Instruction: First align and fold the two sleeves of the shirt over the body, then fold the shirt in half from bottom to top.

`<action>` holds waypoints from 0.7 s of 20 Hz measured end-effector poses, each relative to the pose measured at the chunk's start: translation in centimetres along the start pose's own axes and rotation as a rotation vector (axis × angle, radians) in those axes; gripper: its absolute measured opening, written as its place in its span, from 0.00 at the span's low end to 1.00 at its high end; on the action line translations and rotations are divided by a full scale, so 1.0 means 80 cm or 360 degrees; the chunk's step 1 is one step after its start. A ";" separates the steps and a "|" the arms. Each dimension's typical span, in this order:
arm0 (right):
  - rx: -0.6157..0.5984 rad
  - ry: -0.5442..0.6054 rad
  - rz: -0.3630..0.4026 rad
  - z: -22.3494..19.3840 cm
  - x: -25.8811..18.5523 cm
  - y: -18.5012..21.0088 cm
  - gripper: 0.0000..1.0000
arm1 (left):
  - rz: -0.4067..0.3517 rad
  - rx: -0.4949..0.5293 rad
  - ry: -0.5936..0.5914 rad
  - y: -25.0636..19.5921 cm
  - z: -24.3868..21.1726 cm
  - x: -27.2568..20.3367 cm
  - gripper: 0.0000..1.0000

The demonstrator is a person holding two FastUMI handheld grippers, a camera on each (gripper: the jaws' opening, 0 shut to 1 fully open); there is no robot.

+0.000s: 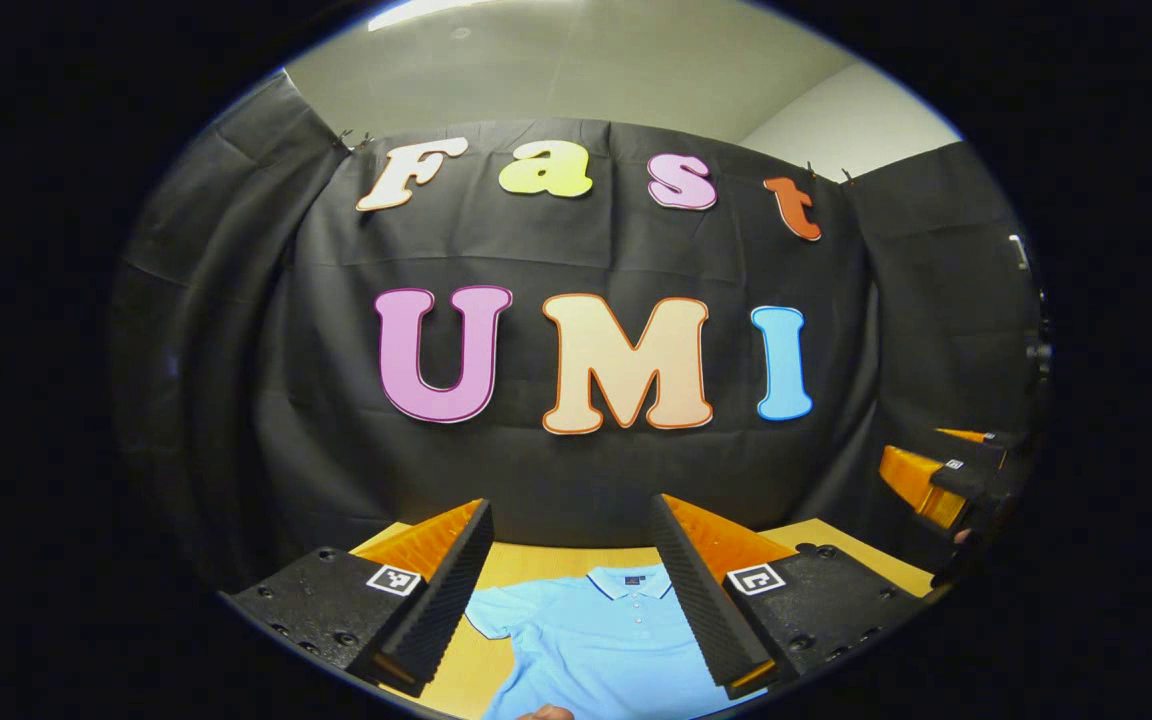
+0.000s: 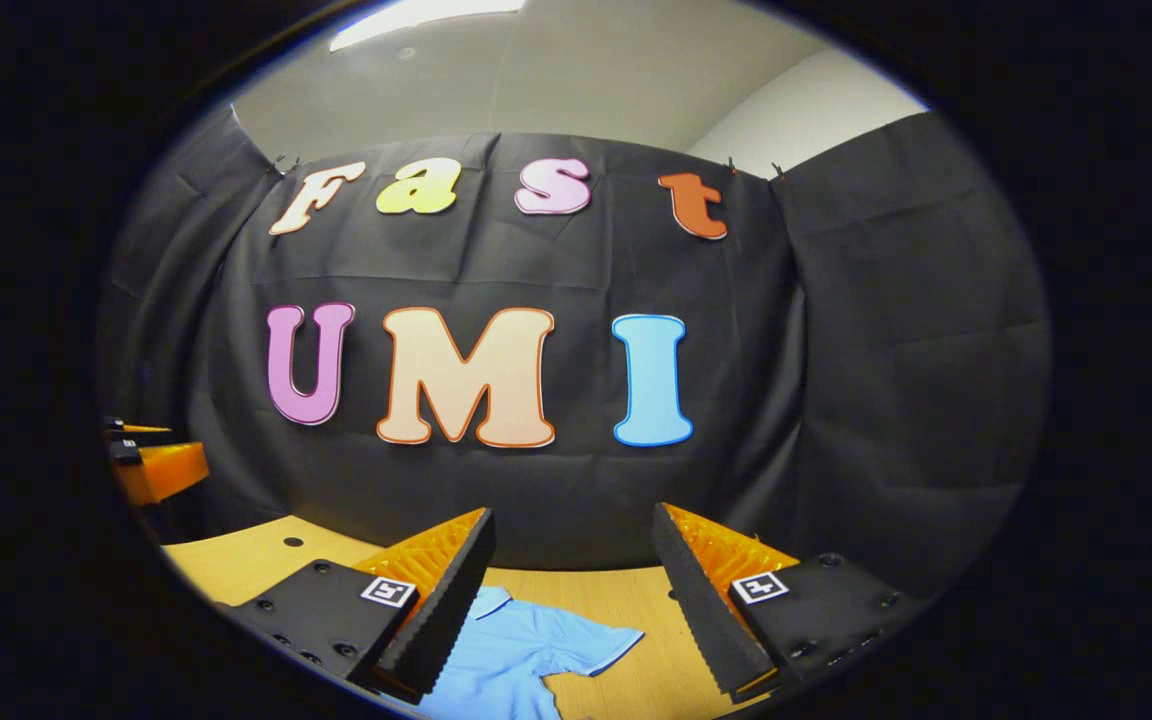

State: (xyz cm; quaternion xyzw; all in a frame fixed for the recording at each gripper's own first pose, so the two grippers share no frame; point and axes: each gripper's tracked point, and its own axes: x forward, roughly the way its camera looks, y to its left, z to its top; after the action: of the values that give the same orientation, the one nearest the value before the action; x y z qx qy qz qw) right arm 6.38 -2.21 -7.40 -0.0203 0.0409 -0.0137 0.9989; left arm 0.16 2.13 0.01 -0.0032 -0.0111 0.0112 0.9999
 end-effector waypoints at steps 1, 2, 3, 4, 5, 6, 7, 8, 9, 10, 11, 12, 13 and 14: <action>-0.0016 0.0041 -0.0024 -0.016 0.017 -0.005 0.99 | -0.0001 -0.0005 -0.0012 0.001 0.002 0.006 0.94; -0.0017 0.0079 -0.0038 -0.031 0.030 -0.009 0.99 | -0.0012 -0.0002 -0.0015 0.001 0.003 0.011 0.95; -0.0011 0.0114 -0.0044 -0.045 0.044 -0.011 0.99 | -0.0012 0.0009 -0.0014 0.003 0.001 0.015 0.95; -0.0013 0.0145 -0.0051 -0.059 0.057 -0.013 0.99 | -0.0002 0.0020 -0.0014 0.009 0.001 0.020 0.95; -0.0023 0.0171 -0.0065 -0.072 0.071 -0.018 0.99 | 0.0004 0.0026 -0.0009 0.013 -0.001 0.024 0.95; -0.0034 0.0202 -0.0081 -0.086 0.083 -0.023 0.98 | 0.0013 0.0029 -0.0002 0.016 -0.002 0.029 0.95; -0.0047 0.0236 -0.0091 -0.100 0.095 -0.026 0.99 | 0.0016 0.0032 0.0005 0.018 -0.005 0.031 0.95; -0.0054 0.0277 -0.0097 -0.118 0.105 -0.030 0.99 | 0.0018 0.0039 0.0009 0.021 -0.006 0.034 0.95; -0.0062 0.0330 -0.0103 -0.135 0.113 -0.033 0.99 | 0.0023 0.0050 0.0014 0.024 -0.008 0.036 0.93; -0.0066 0.0376 -0.0114 -0.154 0.121 -0.036 0.99 | 0.0027 0.0058 0.0015 0.027 -0.009 0.040 0.94; -0.0069 0.0421 -0.0124 -0.171 0.129 -0.039 0.99 | 0.0029 0.0063 0.0017 0.029 -0.009 0.043 0.95; -0.0071 0.0461 -0.0133 -0.188 0.135 -0.041 0.99 | 0.0031 0.0068 0.0021 0.031 -0.010 0.046 0.95; -0.0075 0.0504 -0.0141 -0.208 0.142 -0.044 0.99 | 0.0031 0.0074 0.0030 0.034 -0.013 0.050 0.95; -0.0083 0.0548 -0.0150 -0.225 0.149 -0.045 1.00 | 0.0030 0.0081 0.0033 0.035 -0.013 0.052 0.95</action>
State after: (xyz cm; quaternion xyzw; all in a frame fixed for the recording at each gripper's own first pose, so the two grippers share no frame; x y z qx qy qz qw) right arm 16.68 -6.84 -26.14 -0.0453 0.2108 -0.0626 0.9745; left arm 4.26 5.03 -0.98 0.0219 -0.0003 0.0208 0.9995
